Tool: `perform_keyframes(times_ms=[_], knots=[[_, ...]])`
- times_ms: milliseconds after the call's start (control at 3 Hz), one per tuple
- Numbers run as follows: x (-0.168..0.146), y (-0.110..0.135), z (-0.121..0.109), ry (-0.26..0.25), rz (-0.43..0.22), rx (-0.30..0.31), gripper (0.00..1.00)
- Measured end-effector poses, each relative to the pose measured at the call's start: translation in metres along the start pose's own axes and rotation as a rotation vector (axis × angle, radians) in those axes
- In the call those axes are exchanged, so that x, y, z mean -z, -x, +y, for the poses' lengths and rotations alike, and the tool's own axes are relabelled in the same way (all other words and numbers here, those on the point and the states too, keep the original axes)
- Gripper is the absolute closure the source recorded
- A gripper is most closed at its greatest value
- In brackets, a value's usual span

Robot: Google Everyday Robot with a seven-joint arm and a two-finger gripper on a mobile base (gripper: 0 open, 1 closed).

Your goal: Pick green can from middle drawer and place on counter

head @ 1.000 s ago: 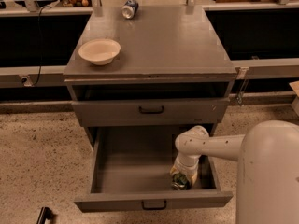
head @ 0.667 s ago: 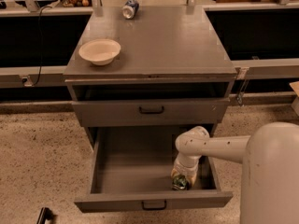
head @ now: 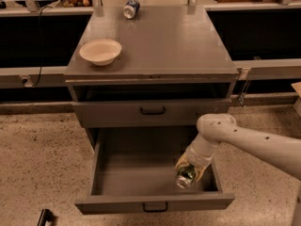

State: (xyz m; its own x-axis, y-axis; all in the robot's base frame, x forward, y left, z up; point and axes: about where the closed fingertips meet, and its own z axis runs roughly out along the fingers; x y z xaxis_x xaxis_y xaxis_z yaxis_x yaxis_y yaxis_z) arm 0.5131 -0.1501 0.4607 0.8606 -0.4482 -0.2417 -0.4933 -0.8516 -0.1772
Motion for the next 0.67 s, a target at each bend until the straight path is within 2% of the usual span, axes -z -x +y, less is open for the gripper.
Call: perform_keyframes(times_ms=[333, 667], knots=[[0.081, 0.034, -0.005, -0.074, -0.005, 0.057, 1.00], [0.157, 0.073, -0.018, -0.114, 0.060, 0.115, 1.00]])
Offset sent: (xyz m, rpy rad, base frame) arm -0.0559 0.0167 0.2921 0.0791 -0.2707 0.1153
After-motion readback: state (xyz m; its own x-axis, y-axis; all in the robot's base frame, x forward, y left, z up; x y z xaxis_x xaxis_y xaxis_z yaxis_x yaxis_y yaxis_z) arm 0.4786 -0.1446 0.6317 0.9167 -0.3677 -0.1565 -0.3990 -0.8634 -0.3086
